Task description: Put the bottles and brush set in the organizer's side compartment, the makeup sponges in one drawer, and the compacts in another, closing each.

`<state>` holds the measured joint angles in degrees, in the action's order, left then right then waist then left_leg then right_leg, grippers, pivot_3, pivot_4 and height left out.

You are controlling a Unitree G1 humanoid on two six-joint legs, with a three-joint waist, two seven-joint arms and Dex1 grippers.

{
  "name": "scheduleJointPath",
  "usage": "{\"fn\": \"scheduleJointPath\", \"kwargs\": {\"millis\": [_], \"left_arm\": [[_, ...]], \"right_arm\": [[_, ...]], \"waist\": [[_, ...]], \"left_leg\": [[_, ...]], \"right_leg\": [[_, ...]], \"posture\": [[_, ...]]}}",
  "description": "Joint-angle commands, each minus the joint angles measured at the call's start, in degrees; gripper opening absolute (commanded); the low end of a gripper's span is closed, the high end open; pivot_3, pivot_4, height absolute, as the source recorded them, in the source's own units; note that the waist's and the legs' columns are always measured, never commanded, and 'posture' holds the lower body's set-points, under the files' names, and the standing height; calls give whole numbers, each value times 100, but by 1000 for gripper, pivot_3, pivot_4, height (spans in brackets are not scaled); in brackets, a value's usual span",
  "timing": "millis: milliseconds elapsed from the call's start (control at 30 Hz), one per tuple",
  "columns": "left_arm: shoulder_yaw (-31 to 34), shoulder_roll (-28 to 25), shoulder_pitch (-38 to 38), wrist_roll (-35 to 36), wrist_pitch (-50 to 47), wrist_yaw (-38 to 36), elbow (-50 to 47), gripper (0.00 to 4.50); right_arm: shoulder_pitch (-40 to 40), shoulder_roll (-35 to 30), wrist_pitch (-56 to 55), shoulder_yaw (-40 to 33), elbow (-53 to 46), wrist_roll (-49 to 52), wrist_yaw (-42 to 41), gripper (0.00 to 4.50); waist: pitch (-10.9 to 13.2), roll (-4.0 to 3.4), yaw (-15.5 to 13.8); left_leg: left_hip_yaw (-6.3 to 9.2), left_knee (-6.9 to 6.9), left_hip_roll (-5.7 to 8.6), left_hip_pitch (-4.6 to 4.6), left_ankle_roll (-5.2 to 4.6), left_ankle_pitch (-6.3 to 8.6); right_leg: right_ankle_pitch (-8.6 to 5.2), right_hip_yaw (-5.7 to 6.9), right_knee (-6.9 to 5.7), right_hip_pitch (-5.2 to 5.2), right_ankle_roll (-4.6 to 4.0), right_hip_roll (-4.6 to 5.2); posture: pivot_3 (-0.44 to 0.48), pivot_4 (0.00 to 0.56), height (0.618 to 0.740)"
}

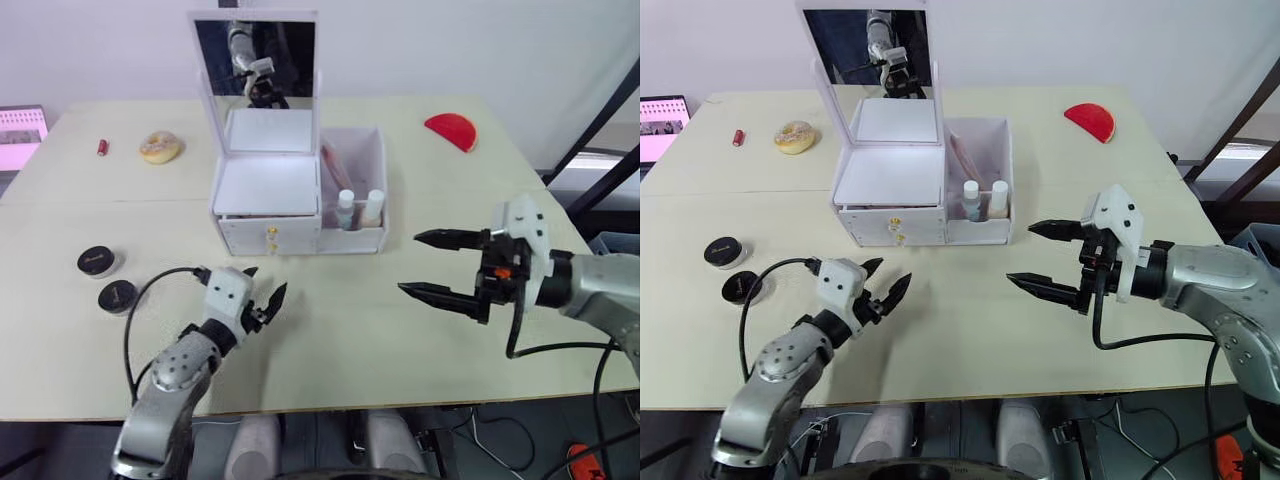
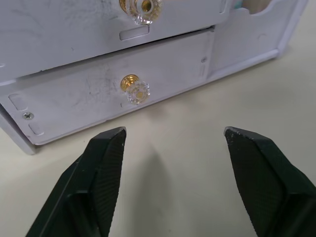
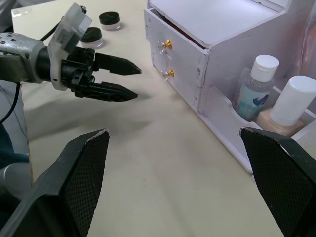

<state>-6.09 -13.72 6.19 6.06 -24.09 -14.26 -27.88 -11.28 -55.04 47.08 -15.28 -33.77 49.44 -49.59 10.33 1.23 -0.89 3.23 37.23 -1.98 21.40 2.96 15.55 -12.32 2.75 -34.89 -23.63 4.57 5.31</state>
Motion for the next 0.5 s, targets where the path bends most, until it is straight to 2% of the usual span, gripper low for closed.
{"fn": "scheduleJointPath", "kwargs": {"millis": [33,267,500], "left_arm": [[-176,323,-408,-428,210,525,186,3435],[-321,683,-637,-683,464,788,613,3435],[-241,871,-694,-720,654,903,745,3435]], "right_arm": [[-217,-149,41,29,-72,198,-226,4500],[-697,-91,111,478,-101,232,-285,4500],[-825,-12,188,625,-163,292,-137,4500]], "waist": [[0,2,0],[0,2,9],[1,4,3]], "left_leg": [[5,1,1,1,0,0],[7,-9,1,1,-1,0],[11,-8,1,8,0,1]], "right_leg": [[0,2,0,1,0,-2],[0,2,4,-1,0,-4],[0,4,22,4,0,-4]], "posture": [[0,150,739],[0,150,739],[0,150,739]]}}
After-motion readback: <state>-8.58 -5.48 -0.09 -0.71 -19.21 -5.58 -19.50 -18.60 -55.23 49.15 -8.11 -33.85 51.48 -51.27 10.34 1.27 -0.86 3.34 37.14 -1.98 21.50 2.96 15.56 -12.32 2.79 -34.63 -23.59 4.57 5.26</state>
